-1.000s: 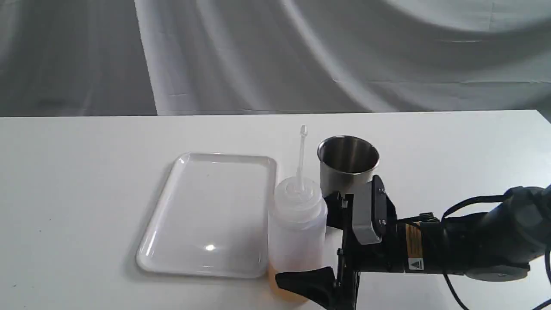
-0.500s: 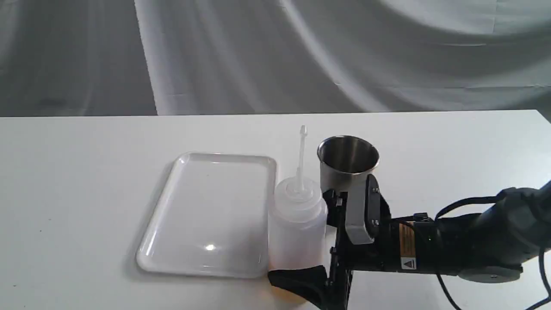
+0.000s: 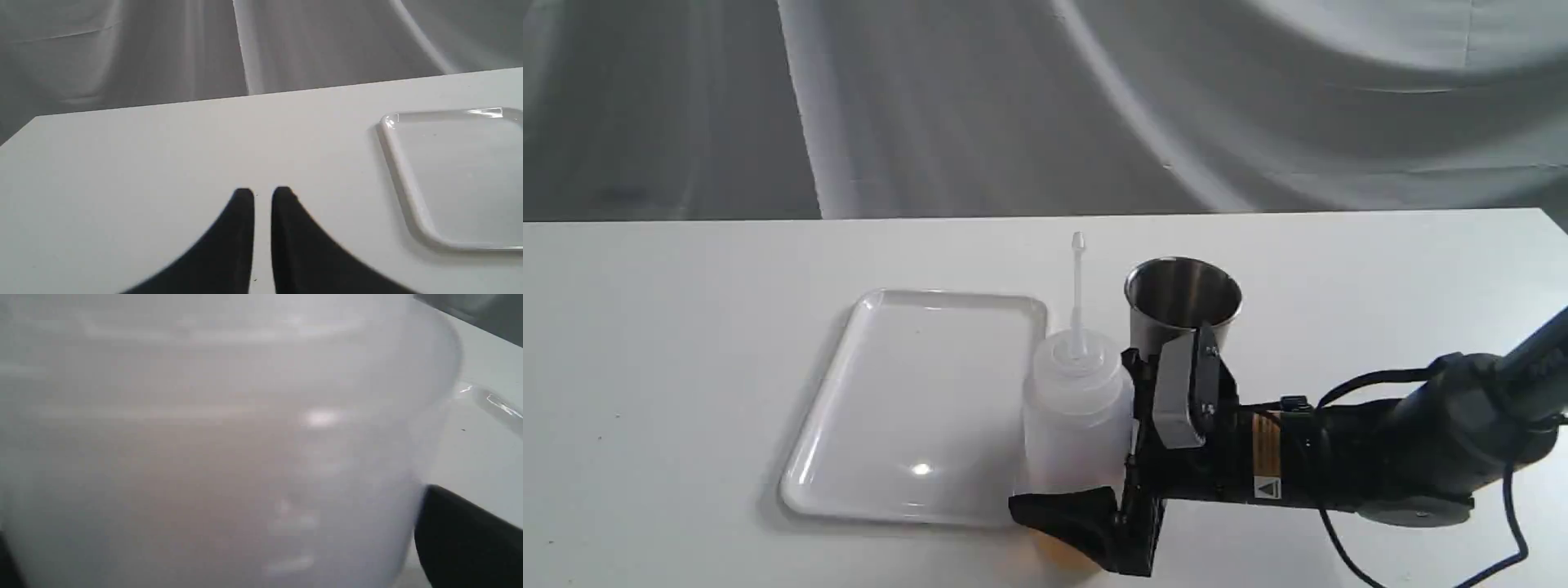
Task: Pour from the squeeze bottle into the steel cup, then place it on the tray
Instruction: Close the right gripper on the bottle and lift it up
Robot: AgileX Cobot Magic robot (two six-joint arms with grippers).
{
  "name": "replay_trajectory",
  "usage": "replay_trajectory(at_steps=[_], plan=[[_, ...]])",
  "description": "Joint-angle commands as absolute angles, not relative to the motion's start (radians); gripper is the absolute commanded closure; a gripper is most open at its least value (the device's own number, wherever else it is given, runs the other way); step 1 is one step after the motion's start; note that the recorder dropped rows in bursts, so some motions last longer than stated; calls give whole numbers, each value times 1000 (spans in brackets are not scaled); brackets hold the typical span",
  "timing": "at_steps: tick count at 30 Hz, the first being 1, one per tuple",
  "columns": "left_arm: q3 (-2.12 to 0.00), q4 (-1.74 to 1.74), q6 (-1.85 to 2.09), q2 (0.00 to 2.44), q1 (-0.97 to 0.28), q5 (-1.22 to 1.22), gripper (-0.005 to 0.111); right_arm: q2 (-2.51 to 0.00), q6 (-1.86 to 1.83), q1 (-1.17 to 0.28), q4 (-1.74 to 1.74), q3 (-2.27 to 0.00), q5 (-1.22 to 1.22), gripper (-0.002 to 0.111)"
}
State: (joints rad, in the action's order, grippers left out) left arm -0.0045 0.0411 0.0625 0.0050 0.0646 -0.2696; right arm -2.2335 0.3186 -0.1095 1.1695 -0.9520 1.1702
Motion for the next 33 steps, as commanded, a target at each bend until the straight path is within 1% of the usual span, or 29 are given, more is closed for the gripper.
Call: replay_trajectory(at_steps=[1, 3, 5, 8, 9, 11, 12, 15, 25, 33], plan=[[0, 41, 61, 0, 58, -266, 98, -2240, 319, -119, 1161, -956, 1186, 11], [0, 41, 61, 0, 58, -266, 98, -2240, 319, -119, 1161, -956, 1186, 13], [0, 41, 61, 0, 58, -266, 98, -2240, 317, -119, 1161, -956, 1195, 18], [0, 41, 61, 0, 58, -266, 98, -2240, 315, -119, 1159, -956, 1199, 31], [0, 41, 61, 0, 58, -266, 98, -2240, 315, -119, 1159, -956, 1199, 38], [0, 41, 61, 0, 58, -266, 98, -2240, 315, -119, 1159, -956, 1199, 47], [0, 41, 61, 0, 58, -266, 98, -2240, 315, -119, 1159, -956, 1199, 53], [0, 41, 61, 0, 58, -266, 98, -2240, 315, -119, 1159, -956, 1199, 61], [0, 41, 61, 0, 58, -266, 98, -2238, 311, -119, 1167, -956, 1221, 65], [0, 41, 61, 0, 58, -266, 98, -2188, 317, -119, 1214, -954, 1221, 65]])
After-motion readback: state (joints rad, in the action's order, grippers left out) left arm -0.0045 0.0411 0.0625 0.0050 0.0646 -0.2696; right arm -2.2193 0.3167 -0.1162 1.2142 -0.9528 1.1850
